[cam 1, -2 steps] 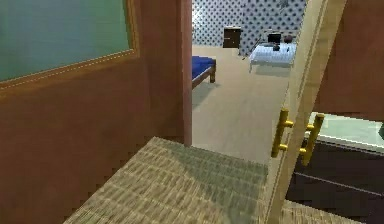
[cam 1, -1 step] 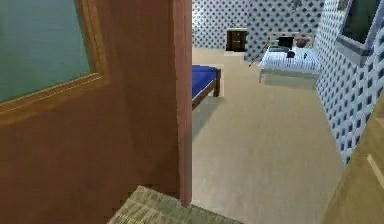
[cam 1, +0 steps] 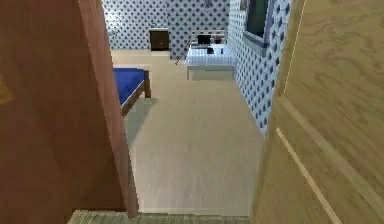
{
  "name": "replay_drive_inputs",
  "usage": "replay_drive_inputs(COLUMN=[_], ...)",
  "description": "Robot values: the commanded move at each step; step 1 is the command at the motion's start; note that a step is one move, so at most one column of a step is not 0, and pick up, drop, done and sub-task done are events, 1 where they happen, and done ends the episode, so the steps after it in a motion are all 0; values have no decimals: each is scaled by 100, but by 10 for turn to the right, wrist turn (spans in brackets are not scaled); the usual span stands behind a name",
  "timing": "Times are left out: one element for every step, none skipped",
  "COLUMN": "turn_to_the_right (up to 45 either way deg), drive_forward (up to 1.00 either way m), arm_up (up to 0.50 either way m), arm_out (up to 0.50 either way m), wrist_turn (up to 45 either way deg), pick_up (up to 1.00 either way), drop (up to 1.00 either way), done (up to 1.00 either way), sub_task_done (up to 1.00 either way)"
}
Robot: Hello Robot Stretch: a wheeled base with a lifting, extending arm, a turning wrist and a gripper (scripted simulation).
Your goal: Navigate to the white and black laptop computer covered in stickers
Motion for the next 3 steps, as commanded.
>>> replay_drive_inputs(turn_to_the_right=[0, 120, 0], drive_forward=[100, 0, 20], arm_up=[0, 0, 0], arm_out=[0, 0, 0], wrist_turn=[0, 0, 0], pick_up=[0, 0, 0], drop=[0, 0, 0], done=[0, 0, 0], sub_task_done=[0, 0, 0])
